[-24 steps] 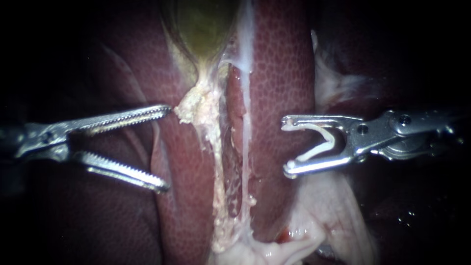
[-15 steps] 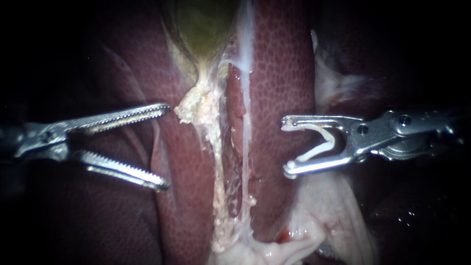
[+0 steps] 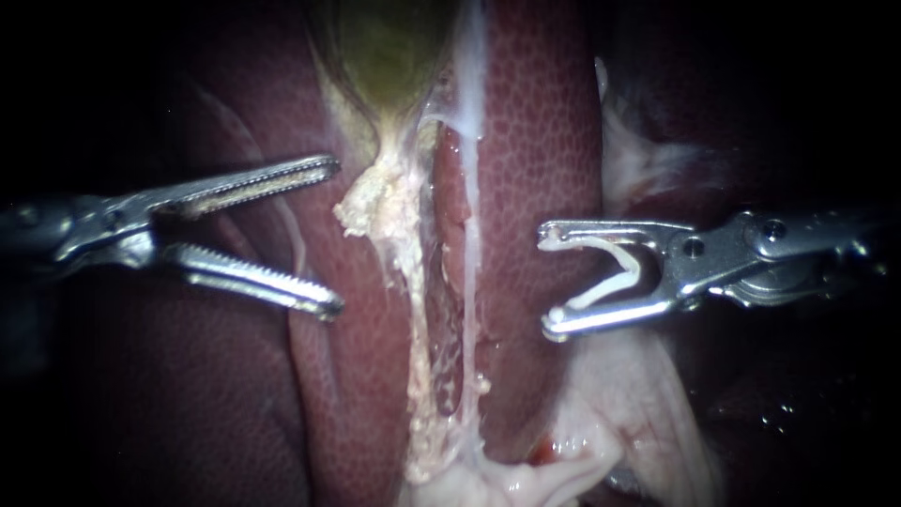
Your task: Grabbing gallbladder
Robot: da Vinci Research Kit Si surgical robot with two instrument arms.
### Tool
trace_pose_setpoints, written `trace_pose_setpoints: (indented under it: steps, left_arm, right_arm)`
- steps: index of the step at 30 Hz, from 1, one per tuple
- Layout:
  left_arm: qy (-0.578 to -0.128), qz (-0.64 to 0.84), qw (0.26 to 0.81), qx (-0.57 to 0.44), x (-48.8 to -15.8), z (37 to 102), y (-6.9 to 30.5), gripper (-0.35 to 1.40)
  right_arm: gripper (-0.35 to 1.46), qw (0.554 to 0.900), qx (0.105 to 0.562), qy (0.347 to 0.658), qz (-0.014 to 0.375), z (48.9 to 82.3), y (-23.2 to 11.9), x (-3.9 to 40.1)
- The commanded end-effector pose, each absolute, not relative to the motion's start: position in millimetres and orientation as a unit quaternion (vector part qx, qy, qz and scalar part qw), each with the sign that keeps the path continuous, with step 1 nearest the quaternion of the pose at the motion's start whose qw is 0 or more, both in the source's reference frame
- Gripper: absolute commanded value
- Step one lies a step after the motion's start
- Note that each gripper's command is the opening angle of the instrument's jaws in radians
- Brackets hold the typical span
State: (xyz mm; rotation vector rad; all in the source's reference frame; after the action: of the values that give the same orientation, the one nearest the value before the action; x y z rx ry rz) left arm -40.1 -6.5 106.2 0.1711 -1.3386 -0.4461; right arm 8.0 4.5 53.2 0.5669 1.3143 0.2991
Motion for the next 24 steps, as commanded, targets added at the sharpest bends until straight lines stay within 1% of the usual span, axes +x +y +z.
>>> trace_pose_setpoints:
  steps: [1, 4, 6, 8, 9, 10, 11, 12, 18, 24]
  left_arm:
    - [-0.614, -0.207, 0.758, 0.079, -40.4, 106.4, -6.4, 0.66]
    - [-0.613, -0.209, 0.757, 0.080, -41.1, 107.2, -5.9, 0.61]
    - [-0.613, -0.213, 0.757, 0.079, -41.2, 107.7, -5.9, 0.52]
    - [-0.607, -0.215, 0.761, 0.076, -41.1, 108.1, -5.9, 0.37]
    - [-0.604, -0.216, 0.764, 0.075, -41.0, 108.2, -5.9, 0.27]
    - [-0.599, -0.217, 0.767, 0.074, -40.9, 108.4, -5.9, 0.12]
    - [-0.597, -0.217, 0.769, 0.074, -40.8, 108.5, -5.9, -0.26]
    - [-0.592, -0.216, 0.772, 0.076, -40.7, 108.5, -6.0, -0.35]
    - [-0.558, -0.220, 0.796, 0.073, -39.9, 109.1, -6.1, -0.35]
    - [-0.547, -0.255, 0.793, 0.078, -39.4, 108.8, -6.3, -0.35]
  right_arm:
    - [0.60, 0.744, 0.259, 0.600, 0.137, 53.2, 4.5, 8.0]
    - [0.60, 0.744, 0.259, 0.600, 0.137, 53.2, 4.5, 8.0]
    - [0.60, 0.744, 0.259, 0.600, 0.137, 53.2, 4.5, 8.0]
    - [0.60, 0.744, 0.259, 0.600, 0.137, 53.2, 4.5, 8.0]
    - [0.60, 0.744, 0.259, 0.600, 0.137, 53.2, 4.5, 8.0]
    - [0.60, 0.744, 0.259, 0.600, 0.137, 53.2, 4.4, 8.0]
    - [0.60, 0.744, 0.259, 0.600, 0.137, 53.2, 4.4, 8.0]
    - [0.60, 0.744, 0.259, 0.600, 0.137, 53.2, 4.5, 8.0]
    - [0.60, 0.744, 0.259, 0.600, 0.137, 53.2, 4.5, 8.0]
    - [0.60, 0.744, 0.259, 0.600, 0.137, 53.2, 4.4, 8.0]
